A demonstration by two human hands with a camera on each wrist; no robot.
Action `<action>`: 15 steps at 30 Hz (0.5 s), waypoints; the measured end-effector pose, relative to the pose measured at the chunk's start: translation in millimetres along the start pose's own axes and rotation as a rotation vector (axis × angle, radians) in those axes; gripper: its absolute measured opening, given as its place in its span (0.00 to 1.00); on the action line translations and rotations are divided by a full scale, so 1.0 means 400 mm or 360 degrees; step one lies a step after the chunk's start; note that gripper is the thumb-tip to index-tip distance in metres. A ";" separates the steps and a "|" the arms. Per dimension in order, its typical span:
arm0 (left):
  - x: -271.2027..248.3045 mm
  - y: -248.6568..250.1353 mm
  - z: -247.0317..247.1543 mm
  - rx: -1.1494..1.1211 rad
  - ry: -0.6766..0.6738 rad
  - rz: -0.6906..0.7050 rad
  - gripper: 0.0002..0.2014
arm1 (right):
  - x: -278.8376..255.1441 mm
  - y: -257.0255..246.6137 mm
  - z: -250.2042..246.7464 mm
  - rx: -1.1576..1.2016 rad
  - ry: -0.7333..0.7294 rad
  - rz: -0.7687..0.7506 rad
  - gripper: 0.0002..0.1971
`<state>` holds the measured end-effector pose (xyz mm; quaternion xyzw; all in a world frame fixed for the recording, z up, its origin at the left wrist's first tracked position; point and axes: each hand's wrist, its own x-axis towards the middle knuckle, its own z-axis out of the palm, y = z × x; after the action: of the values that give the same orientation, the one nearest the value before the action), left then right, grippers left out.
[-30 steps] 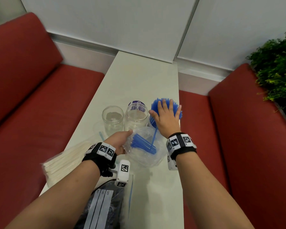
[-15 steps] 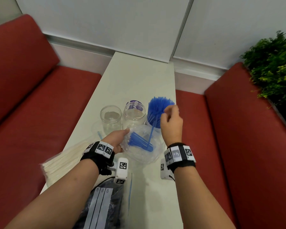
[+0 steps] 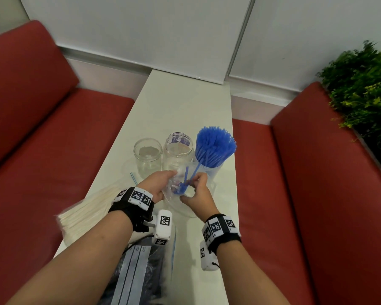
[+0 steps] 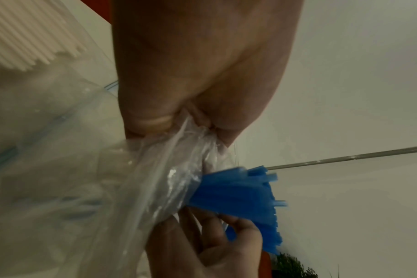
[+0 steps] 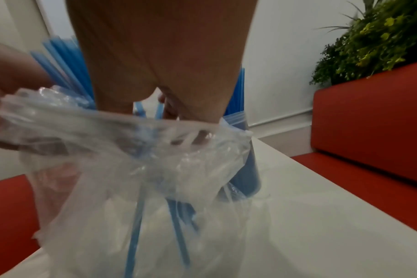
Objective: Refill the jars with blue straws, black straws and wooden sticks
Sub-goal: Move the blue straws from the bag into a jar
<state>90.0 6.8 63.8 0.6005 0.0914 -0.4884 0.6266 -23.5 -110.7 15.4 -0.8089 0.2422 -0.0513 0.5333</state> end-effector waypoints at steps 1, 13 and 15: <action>0.000 0.000 -0.002 -0.0016 0.0005 0.0002 0.16 | -0.003 0.001 0.003 0.0049 0.0003 -0.0013 0.33; 0.001 -0.010 0.010 -0.0173 0.0069 0.0006 0.16 | -0.011 -0.017 0.029 0.0034 -0.0200 -0.0066 0.20; 0.002 -0.010 0.011 -0.0172 0.0074 0.0025 0.15 | -0.008 -0.009 0.020 0.0132 -0.0169 -0.0045 0.12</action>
<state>85.4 3.8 61.7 0.5776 0.1274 -0.4638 0.6596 -22.3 -101.5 15.9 -0.7911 0.1997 -0.0258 0.5776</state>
